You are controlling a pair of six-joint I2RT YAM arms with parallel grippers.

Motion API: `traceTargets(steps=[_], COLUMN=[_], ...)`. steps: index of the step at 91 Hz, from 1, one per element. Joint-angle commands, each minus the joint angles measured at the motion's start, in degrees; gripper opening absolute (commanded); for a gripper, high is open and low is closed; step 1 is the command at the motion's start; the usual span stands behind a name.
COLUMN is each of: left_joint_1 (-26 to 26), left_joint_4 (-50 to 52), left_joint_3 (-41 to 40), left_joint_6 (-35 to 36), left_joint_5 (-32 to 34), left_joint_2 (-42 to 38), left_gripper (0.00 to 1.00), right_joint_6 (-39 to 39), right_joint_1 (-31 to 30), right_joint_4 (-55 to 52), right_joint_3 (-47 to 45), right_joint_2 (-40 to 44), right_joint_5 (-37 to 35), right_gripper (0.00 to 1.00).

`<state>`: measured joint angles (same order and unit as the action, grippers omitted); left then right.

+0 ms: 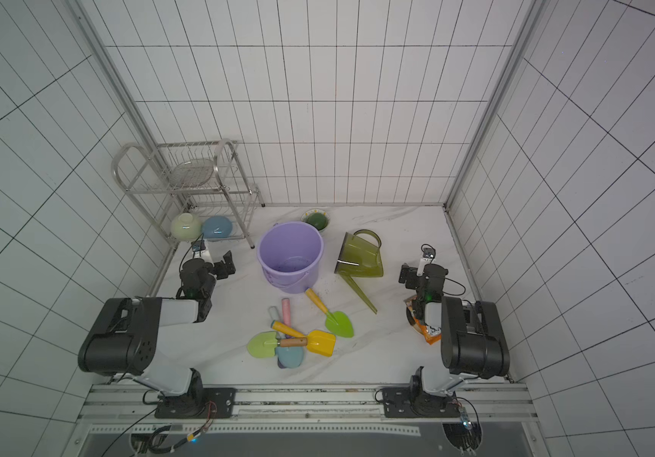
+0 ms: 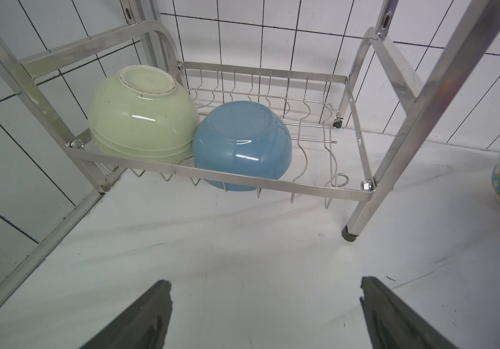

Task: Organize the gardening tools
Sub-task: Pick up the gardening tool from the center of the board.

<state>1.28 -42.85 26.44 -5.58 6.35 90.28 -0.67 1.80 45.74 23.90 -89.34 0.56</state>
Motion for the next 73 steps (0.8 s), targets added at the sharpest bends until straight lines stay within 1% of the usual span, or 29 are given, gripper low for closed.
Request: traceTargets(steps=[1,58,67,73], left_joint_1=[0.3,0.3,0.3,0.6], left_joint_4=[-0.4,-0.3,-0.6,-1.3], left_joint_3=[-0.4,-0.4,-0.6,-1.2], left_joint_6=[0.0,-0.1,-0.2,-1.1], left_joint_5=[-0.4,-0.4,-0.2,0.8], left_joint_2=[-1.0,-1.0,-1.2,-1.8], left_gripper=[0.98,0.98,0.98,0.98], right_joint_6=[-0.4,-0.2,-0.1,-0.5], right_joint_1=[-0.3,-0.4,-0.6,-0.7], right_joint_4=[-0.6,-0.3,1.3,0.7], right_joint_3=[1.3,1.0,-0.3,-1.0], right_joint_2=[1.3,1.5,2.7,5.2], right_joint_5=[-0.6,-0.6,-0.8,-2.0], right_gripper=[0.99,0.99,0.99,0.99])
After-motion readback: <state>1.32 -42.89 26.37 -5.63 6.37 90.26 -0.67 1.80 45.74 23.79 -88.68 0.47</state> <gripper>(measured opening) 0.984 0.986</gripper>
